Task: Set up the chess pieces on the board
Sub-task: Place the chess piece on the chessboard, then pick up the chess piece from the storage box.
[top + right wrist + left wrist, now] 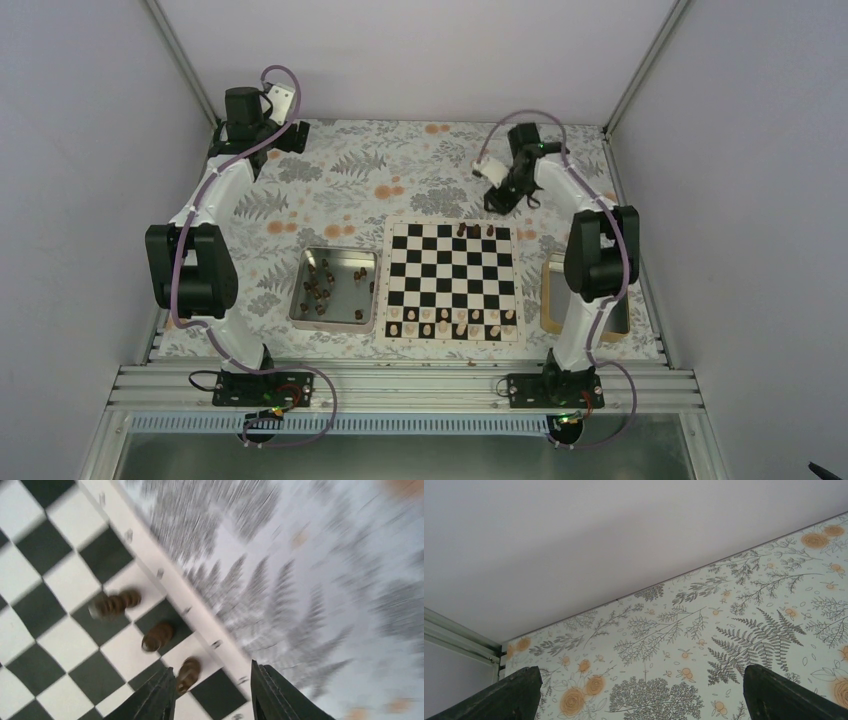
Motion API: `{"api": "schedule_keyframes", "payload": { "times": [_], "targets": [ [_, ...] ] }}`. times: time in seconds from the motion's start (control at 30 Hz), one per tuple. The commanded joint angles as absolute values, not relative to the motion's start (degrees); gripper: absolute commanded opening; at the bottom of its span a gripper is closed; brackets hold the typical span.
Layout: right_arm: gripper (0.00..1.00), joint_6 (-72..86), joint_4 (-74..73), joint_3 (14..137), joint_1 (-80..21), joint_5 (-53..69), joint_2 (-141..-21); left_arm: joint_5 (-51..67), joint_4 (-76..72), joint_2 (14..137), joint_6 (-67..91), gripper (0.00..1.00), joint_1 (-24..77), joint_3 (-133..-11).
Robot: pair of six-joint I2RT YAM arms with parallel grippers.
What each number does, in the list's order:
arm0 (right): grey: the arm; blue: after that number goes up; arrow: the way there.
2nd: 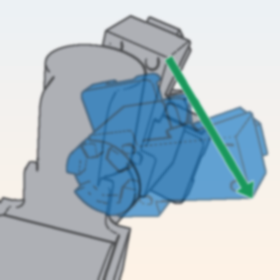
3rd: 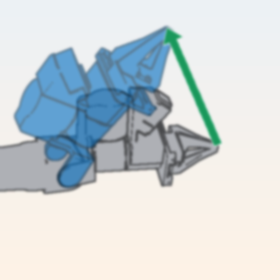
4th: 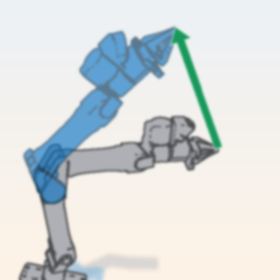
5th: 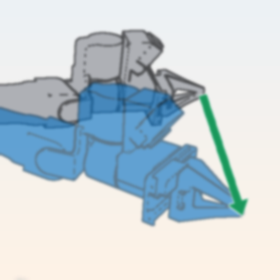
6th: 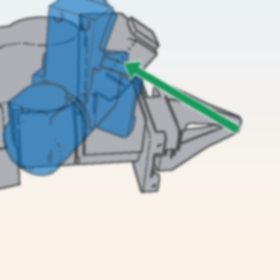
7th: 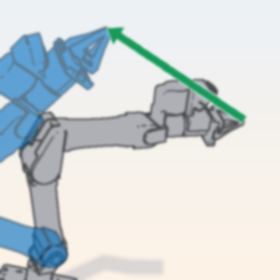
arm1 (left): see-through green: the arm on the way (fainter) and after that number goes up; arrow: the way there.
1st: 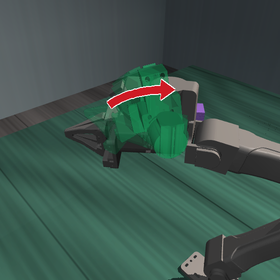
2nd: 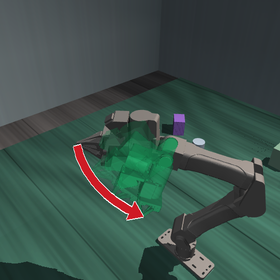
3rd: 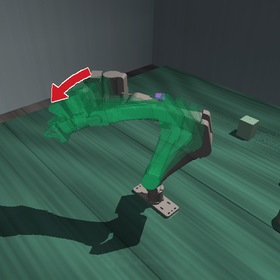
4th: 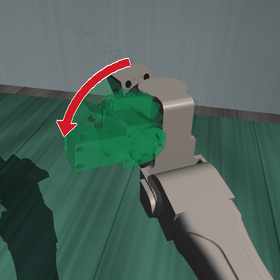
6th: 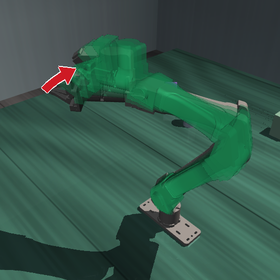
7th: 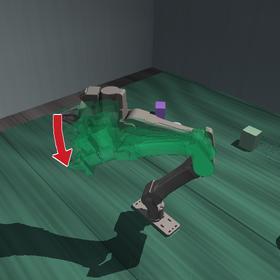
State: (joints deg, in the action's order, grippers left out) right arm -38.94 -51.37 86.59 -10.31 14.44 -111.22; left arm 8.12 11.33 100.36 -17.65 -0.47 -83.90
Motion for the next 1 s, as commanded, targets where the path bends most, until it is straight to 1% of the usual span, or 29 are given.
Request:
{"api": "schedule_keyframes", "payload": {
  "times": [0.0, 0.07, 0.17, 0.27, 0.4, 0.57, 0.77, 0.97],
  "targets": [
    [0.41, -38.3, -56.9, 99.9, -14.6, 12.7, -107.3, 8.1, 10.8, 100.2, -18.5, 1.0, -0.2, -85.1],
    [0.41, -38.2, -59.5, 106.6, -18.9, 10.5, -109.6, 8.0, 10.9, 99.9, -18.7, 1.0, -0.2, -85.0],
    [0.42, -38.0, -64.1, 118.9, -26.7, 10.2, -114.7, 7.8, 11.0, 99.0, -18.9, 1.0, -0.2, -84.7],
    [0.43, -38.5, -65.2, 124.9, -34.7, 11.8, -118.1, 7.3, 10.9, 97.9, -19.1, 1.0, -0.3, -84.1],
    [0.45, -40.1, -64.8, 126.1, -45.5, 11.8, -122.0, 7.0, 10.7, 97.0, -19.3, 1.0, -0.3, -83.9],
    [0.44, -40.8, -64.1, 125.1, -53.0, 14.6, -126.9, 7.1, 10.6, 96.5, -19.2, 1.0, -0.3, -83.8],
    [0.44, -40.1, -60.2, 122.8, -56.7, 16.0, -130.2, 7.6, 10.2, 95.9, -19.1, 1.0, -0.3, -83.4],
    [0.44, -40.1, -58.2, 122.9, -57.6, 18.3, -133.1, 7.8, 9.8, 95.0, -19.1, 1.0, -0.3, -82.4]
  ]
}}
